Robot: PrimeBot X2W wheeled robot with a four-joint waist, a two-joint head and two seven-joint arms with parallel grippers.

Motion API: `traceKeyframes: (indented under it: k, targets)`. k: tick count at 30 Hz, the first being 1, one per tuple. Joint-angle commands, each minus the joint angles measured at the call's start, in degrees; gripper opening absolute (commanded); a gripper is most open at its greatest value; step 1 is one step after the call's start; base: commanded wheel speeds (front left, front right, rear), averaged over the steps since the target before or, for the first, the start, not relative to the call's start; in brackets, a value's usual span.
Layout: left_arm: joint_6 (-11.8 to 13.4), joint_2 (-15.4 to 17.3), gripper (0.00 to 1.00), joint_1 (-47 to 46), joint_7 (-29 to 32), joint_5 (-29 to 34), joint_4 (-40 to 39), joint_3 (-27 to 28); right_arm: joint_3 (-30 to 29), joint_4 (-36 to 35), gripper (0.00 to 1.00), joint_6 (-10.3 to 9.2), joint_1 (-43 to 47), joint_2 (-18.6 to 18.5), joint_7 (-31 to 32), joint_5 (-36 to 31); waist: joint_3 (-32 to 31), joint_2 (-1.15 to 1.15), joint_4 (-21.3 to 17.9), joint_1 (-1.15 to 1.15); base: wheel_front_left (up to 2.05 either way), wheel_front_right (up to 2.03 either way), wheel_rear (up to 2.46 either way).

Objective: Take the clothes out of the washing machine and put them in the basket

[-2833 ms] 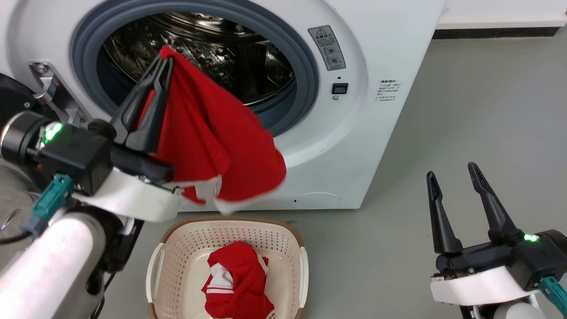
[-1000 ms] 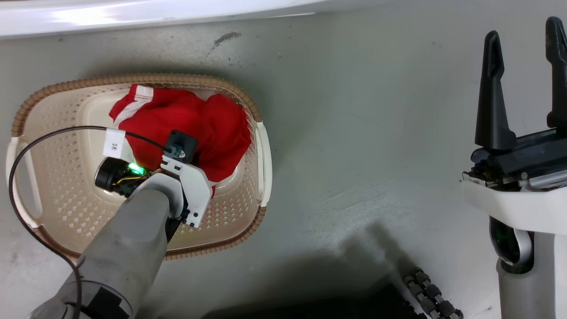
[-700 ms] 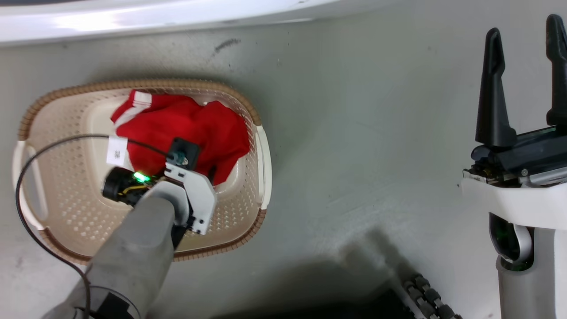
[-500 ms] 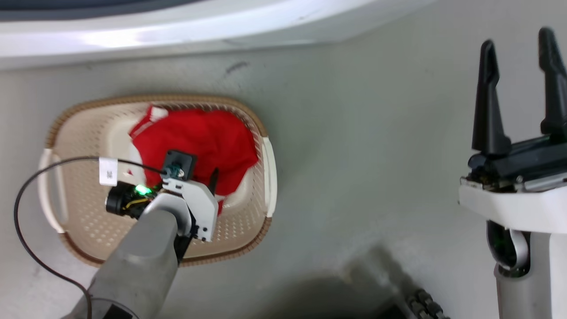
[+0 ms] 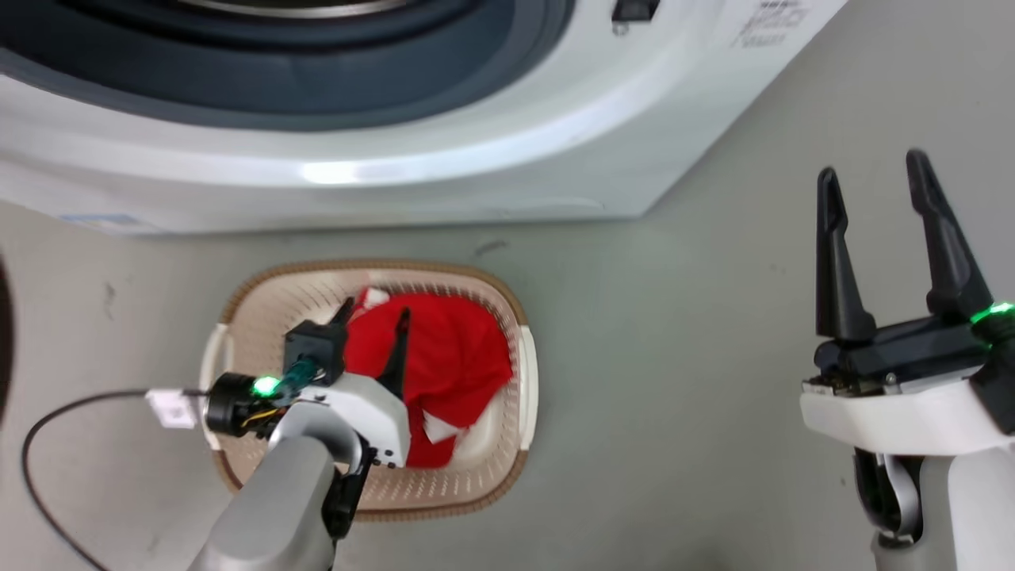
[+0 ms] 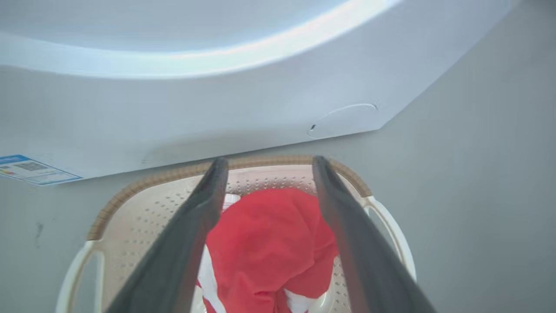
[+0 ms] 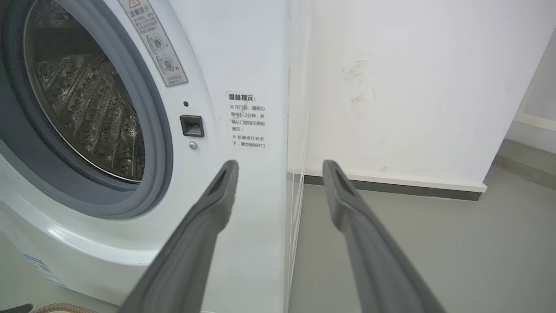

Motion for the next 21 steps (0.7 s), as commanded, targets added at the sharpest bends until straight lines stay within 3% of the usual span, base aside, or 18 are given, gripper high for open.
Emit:
traceKeyframes:
  k: [1,9,21]
  targets:
    - [0.53,0.18,1.00,2.10,-0.14,1.20,-2.50,1.90,-0.05,0.27,1.00,-0.06,1.25,0.02,-0.11,-0.41,-4.14,0.00,1.68,0.00,0.00,0.00,0.00]
    - [1.10,-1.91,1.00,11.48,-0.14,7.49,-15.86,12.39,0.24,1.42,1.00,-0.06,5.58,0.03,-0.10,-0.49,-11.42,0.00,3.03,0.00,0.00,0.00,0.00]
    - [0.41,-6.75,1.00,21.47,-0.15,14.85,-28.61,22.71,-1.29,2.63,1.00,-0.06,10.92,0.03,-0.11,0.18,-19.96,0.00,3.75,0.00,0.00,0.00,0.00]
